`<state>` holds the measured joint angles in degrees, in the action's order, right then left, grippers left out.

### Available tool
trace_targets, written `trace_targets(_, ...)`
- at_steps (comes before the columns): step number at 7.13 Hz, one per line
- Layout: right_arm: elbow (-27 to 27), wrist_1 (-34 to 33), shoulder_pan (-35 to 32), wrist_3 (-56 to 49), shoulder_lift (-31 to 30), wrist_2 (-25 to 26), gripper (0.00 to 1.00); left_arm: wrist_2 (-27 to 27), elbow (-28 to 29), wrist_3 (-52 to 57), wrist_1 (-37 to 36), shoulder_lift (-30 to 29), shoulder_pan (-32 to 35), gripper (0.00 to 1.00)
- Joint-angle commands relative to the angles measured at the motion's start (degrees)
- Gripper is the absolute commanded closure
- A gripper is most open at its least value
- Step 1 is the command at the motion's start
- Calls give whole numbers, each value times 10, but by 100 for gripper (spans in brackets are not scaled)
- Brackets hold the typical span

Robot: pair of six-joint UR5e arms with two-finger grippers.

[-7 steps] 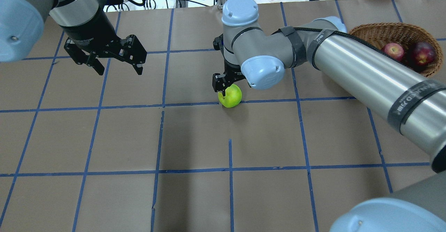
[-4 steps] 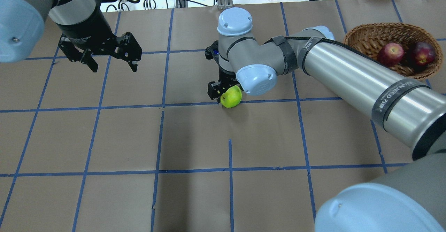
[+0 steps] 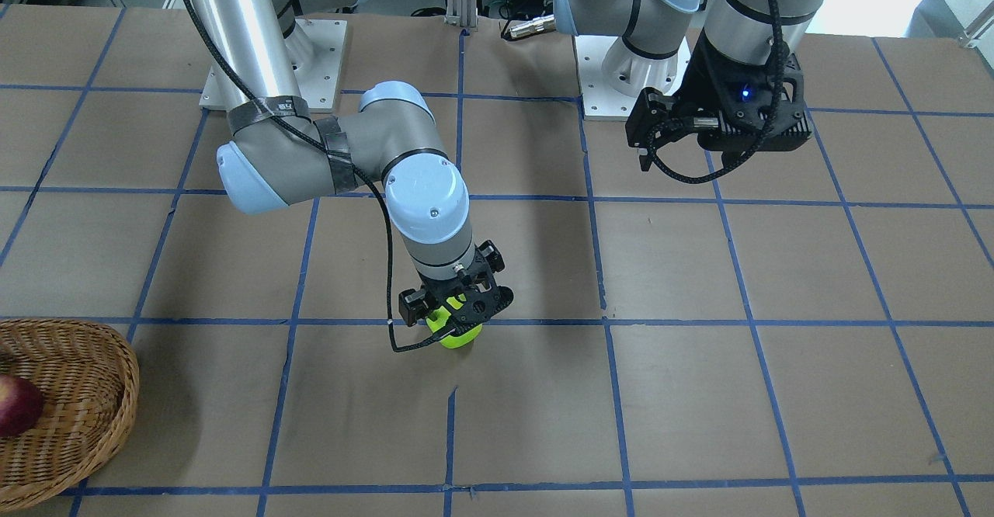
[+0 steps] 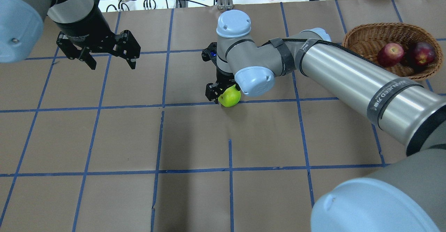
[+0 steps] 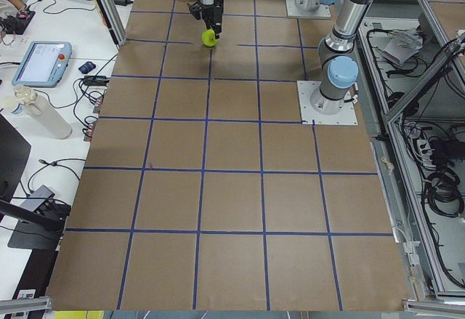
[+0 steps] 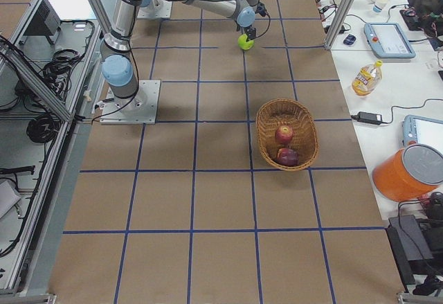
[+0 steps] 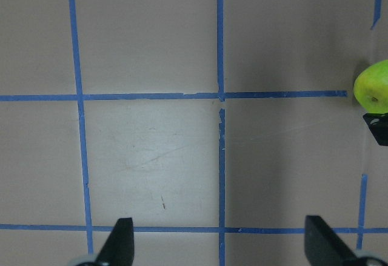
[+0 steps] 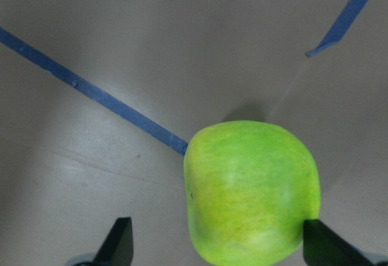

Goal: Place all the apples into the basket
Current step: 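Close the right gripper on the green apple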

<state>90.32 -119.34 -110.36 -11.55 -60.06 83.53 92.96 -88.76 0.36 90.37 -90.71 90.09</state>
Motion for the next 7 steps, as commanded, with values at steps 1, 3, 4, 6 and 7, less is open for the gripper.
trace_targets(1,-4,-6,6,-1,0,0,0,0,0,2,-2,-1,0,0)
trace_targets(3,-4,-6,6,-3,-1,17,0,-1,0,1,-3,-2,0,0)
trace_targets(4,-2,-7,6,-2,1,28,0,-1,0,1,-2,-1,0,0)
trace_targets(6,1,-14,6,-3,9,23,0,-2,0,-4,-3,-1,0,0)
trace_targets(7,2,-29,6,-3,21,22,0,-4,0,-16,-3,-2,-1,0)
